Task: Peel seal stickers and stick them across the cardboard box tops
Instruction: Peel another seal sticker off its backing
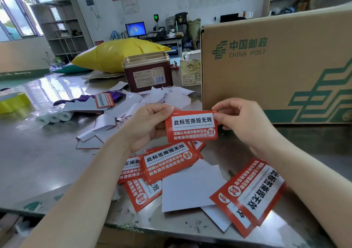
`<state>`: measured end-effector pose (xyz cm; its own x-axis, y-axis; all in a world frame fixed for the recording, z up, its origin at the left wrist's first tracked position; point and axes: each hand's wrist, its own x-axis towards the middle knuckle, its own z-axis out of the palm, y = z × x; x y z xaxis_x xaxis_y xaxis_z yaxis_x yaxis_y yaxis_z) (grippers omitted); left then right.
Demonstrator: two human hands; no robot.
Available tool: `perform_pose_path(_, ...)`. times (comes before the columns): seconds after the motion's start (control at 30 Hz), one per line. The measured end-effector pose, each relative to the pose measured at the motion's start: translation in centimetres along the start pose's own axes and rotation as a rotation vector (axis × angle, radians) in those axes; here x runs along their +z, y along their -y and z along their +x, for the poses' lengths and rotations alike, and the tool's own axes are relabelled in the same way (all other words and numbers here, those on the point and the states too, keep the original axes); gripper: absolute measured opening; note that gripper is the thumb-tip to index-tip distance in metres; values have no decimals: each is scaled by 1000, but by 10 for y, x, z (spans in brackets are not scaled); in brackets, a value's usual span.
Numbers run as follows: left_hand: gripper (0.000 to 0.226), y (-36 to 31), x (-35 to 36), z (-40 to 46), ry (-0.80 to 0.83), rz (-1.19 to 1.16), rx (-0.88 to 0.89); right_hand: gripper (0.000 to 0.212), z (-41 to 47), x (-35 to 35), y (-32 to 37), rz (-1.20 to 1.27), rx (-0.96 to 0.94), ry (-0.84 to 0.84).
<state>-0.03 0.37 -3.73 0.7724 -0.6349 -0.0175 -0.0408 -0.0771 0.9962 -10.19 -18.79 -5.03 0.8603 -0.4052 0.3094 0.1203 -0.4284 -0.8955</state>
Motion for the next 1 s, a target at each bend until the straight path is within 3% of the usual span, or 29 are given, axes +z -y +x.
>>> perform_pose_path(0.13, 22, -3, 0, -3, 71, -24, -35, 17, 0, -1, 0, 14, 11, -45)
perform_pose_path(0.4, 22, -3, 1, -3, 55, -19, -64, 7, -2, -1, 4, 7, 65, -28)
perform_pose_path(0.7, 21, -1, 0, 0, 57, 43, -79, 7, 0, -6, 11, 471, 367, 29)
perform_pose_path(1.0, 19, 0, 3, 0, 39, 131, -34, 3, 1, -7, 12, 674, 454, 95)
